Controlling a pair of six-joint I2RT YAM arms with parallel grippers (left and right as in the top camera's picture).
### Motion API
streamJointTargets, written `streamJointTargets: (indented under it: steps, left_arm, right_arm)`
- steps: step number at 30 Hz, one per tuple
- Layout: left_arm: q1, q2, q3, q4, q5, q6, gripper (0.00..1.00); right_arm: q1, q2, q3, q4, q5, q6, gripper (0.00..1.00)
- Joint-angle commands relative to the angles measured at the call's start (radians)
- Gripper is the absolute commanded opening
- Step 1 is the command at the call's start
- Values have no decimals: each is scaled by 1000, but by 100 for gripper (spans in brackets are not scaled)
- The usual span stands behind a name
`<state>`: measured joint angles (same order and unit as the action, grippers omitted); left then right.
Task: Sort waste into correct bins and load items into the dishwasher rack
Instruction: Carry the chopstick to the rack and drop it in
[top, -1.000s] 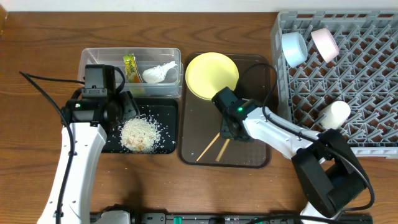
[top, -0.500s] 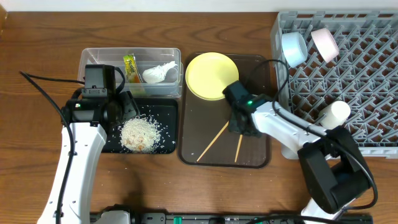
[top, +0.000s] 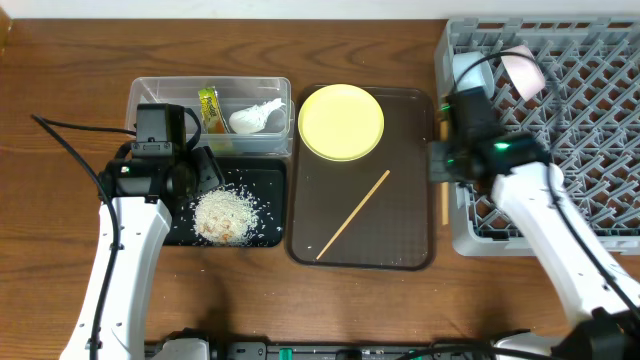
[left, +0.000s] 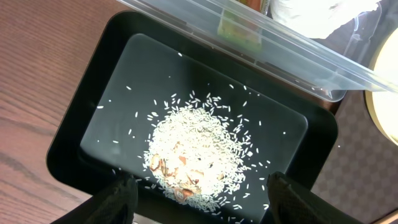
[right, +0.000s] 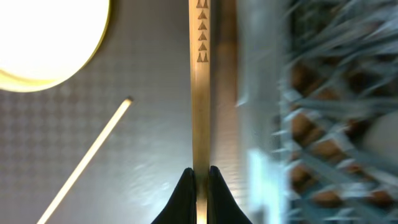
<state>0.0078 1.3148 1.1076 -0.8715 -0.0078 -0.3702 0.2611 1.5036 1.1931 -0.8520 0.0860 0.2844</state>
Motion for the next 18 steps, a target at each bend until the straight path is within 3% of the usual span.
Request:
streamJointTargets:
  steps: [1,4,14,15,16,18]
  left_arm:
    - [3,-2,9,-3,-19,-13,70]
    - [3,-2,9,-3,-19,-13,70]
    - [3,-2,9,-3,-19,-13,70]
    - [3,-2,9,-3,-19,-13,70]
    - [3,-2,9,-3,-19,-13,70]
    - [3,-2,9,-3,-19,-13,70]
  right_arm:
    - [-74,8,4,0,-18,-196,1]
    - [-121,35,4,12,-23,-261,1]
    - [-171,120,3,45,-8,-256,2]
    - [-171,122,4,49,-8,-256,7]
    - [-171,123,4,55,-8,-256,22]
    - [-170,118,5,81,-8,-256,34]
